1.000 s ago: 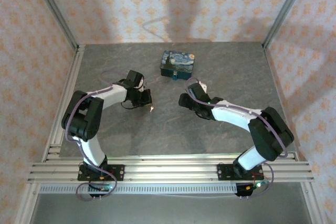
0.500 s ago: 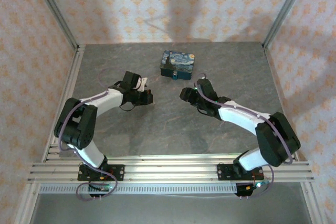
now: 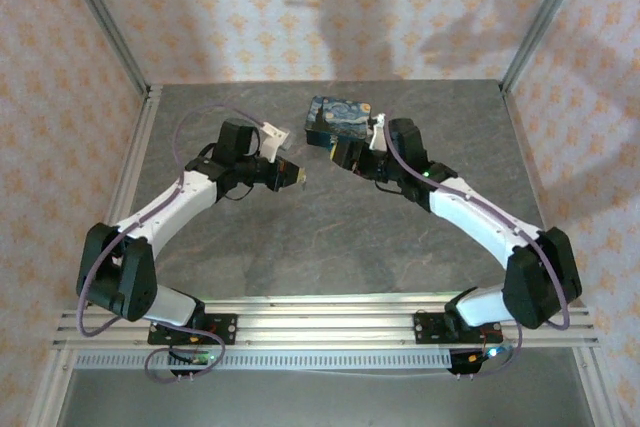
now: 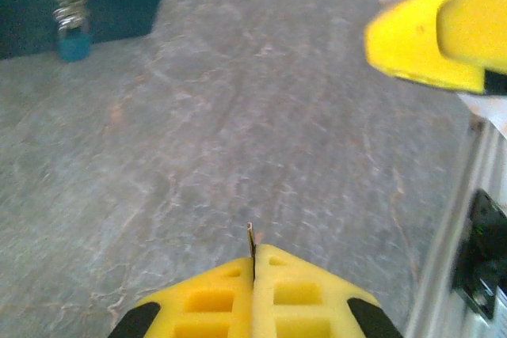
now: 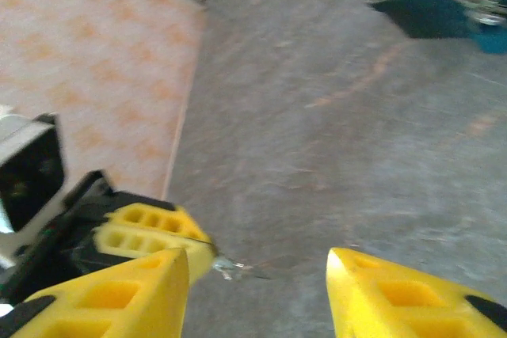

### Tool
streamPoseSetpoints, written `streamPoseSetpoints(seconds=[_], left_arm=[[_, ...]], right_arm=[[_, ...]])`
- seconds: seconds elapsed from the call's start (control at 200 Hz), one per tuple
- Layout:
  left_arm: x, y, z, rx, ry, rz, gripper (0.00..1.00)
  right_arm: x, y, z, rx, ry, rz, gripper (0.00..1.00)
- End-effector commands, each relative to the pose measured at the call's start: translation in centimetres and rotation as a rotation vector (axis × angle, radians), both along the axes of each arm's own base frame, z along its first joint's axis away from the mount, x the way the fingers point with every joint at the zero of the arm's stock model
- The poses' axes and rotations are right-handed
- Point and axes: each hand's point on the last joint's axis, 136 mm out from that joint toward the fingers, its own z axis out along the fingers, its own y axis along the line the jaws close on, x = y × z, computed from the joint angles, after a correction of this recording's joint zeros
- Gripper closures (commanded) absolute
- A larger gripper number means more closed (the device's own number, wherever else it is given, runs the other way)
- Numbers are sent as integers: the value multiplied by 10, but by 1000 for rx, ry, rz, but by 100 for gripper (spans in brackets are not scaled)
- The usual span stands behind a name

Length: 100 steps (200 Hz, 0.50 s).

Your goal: Unlock the padlock with the key

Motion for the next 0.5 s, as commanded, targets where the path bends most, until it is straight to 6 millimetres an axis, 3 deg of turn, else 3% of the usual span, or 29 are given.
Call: streamPoseSetpoints(seconds=[0.0, 0.18, 0.495], left_arm=[[-33, -15, 36, -47, -78, -213, 100], [-54, -21, 65, -100, -137, -329, 100], [-78, -25, 87, -156, -130, -458, 100]], right_arm=[[-25, 13, 38, 57, -44, 166, 54], [-43, 17, 62, 89, -57, 259, 61], [-58, 11, 62, 153, -92, 251, 65]])
